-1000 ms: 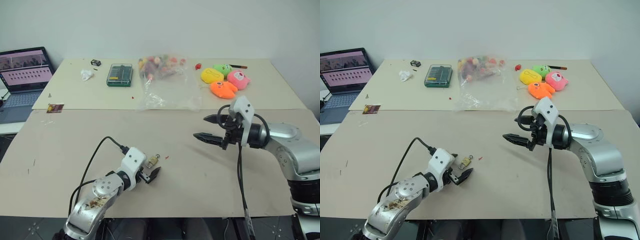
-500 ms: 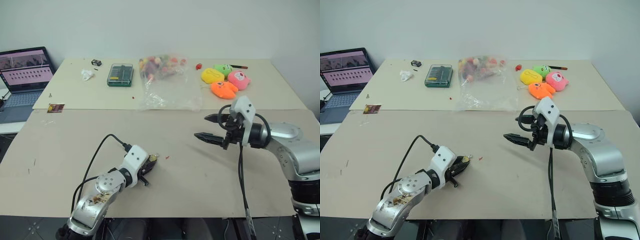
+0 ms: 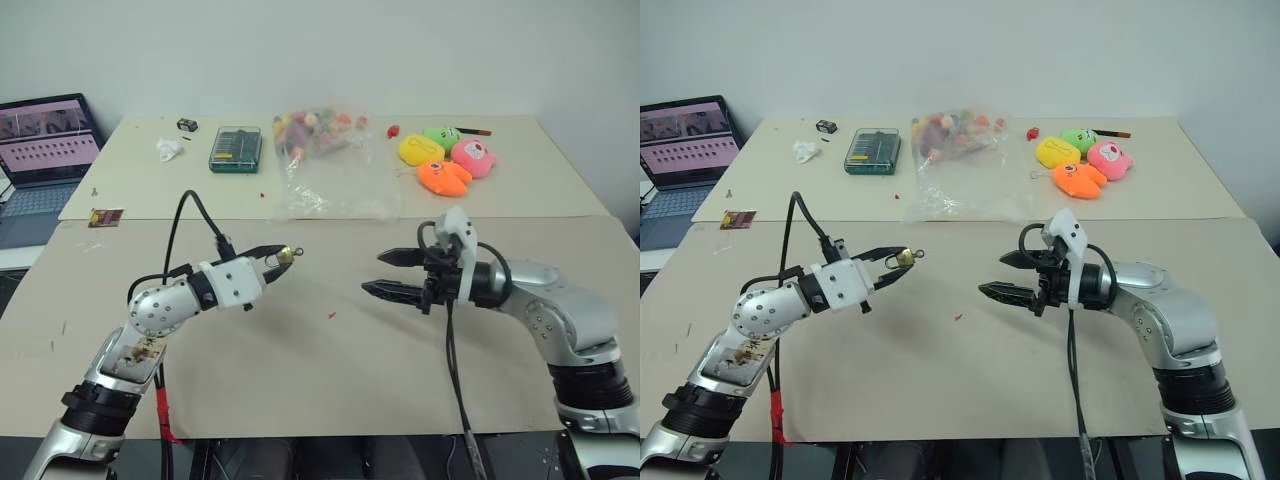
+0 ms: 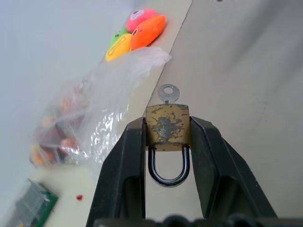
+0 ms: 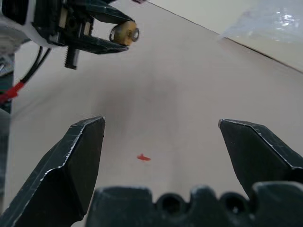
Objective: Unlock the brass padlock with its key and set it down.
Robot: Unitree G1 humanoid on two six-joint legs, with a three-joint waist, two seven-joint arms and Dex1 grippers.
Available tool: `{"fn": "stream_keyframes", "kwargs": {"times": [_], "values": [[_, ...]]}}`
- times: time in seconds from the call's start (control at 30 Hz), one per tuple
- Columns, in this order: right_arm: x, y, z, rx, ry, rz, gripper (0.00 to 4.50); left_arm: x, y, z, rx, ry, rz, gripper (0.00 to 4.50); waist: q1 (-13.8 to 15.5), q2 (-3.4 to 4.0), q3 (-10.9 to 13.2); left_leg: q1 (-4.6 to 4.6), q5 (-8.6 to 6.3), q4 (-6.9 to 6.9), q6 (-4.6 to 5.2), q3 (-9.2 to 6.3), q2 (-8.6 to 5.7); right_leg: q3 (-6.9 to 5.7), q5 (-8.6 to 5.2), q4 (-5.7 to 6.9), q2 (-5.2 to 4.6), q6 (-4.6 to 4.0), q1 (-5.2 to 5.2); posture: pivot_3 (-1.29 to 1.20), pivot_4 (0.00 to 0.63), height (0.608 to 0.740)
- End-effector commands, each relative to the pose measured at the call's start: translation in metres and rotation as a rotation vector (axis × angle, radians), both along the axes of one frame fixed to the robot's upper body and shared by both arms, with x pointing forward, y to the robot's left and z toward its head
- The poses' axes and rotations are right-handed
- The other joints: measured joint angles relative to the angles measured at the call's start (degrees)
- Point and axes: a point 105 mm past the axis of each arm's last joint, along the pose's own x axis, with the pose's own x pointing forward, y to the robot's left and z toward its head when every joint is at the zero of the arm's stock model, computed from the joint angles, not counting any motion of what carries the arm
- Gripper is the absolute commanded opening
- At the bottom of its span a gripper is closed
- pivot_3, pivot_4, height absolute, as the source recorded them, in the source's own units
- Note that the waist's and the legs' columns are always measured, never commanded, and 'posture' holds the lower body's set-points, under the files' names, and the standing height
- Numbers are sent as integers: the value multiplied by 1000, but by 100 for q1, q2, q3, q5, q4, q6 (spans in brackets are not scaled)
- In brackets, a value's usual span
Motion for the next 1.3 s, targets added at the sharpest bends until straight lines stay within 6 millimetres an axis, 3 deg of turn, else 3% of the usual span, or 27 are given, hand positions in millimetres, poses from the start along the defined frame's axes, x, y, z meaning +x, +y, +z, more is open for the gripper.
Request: {"fn": "stream_keyframes", "kwargs": {"times": [0.03,0.17,0.4,0.73,0.77,0.83,1.0,1.3], "values": [[-13,17,14,98,14,56,4500,-36,-25,13,29,-212,-153,820,-10,0,0,-2,-1,-1,0,0,1,0,0,4,0,0,-2,0,150,740],[-21,28,11,116,42,76,4500,-52,-27,5,103,-355,-171,820,17,0,0,-11,-10,0,8,0,2,-3,2,3,1,4,-2,0,150,740],[-31,33,9,125,93,111,4500,-49,-23,8,163,-522,-123,820,33,0,0,3,-13,-1,14,2,2,-12,2,-27,3,5,13,0,150,740],[-43,37,15,143,159,153,4500,-57,-30,2,169,-596,-172,820,26,0,0,8,-19,0,25,4,2,-11,2,-10,3,5,11,0,150,740],[-43,36,15,143,162,153,4088,-58,-31,1,164,-593,-173,820,26,0,0,9,-20,0,26,4,2,-12,2,-8,3,5,10,0,150,740],[-42,35,14,148,165,147,3683,-57,-33,2,152,-589,-167,820,26,0,0,10,-20,0,26,5,2,-12,2,-3,3,5,9,0,150,740],[-39,31,10,137,163,134,1942,-55,-35,3,139,-585,-156,820,25,0,0,11,-19,1,26,7,2,-11,2,1,3,5,9,0,150,740],[-38,29,4,132,155,125,1942,-54,-37,3,126,-582,-155,820,22,0,-1,12,-19,1,26,9,2,-11,2,2,3,5,9,0,150,740]]}}
